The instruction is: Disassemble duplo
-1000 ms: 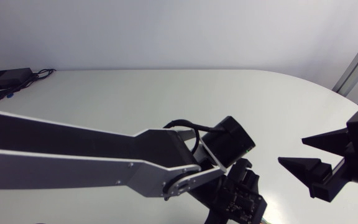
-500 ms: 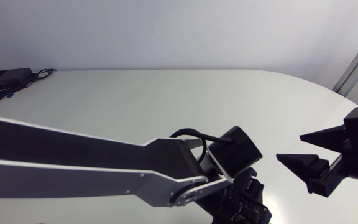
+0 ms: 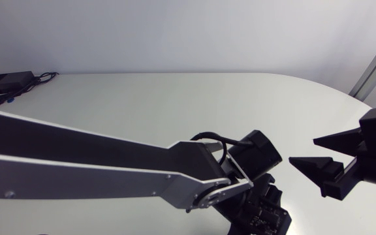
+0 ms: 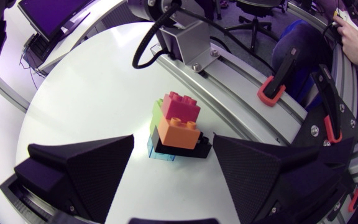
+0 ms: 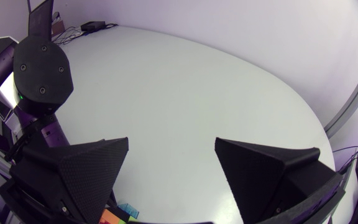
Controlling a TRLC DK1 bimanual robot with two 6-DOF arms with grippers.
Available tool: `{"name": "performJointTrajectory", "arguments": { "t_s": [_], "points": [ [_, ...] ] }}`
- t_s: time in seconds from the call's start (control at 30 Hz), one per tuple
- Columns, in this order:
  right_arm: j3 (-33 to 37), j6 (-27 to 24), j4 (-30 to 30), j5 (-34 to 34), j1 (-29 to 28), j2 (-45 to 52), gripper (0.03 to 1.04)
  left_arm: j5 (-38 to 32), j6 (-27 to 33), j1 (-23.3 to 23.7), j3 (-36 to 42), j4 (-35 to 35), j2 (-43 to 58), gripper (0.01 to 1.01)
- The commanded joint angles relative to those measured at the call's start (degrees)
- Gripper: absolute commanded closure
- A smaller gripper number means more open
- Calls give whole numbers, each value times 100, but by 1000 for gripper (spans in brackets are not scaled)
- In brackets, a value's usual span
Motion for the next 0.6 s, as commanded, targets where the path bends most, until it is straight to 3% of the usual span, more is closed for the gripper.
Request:
{"name": "performJointTrajectory", "arguments": {
  "t_s": [0.0,0.57],
  "points": [
    [-61,3,30,-77,-69,44,66,47,15,-49,164,-48,167,151],
    [-61,-94,-102,-165,-192,-97,66,-533,-108,-365,287,111,422,164]
  ]
}}
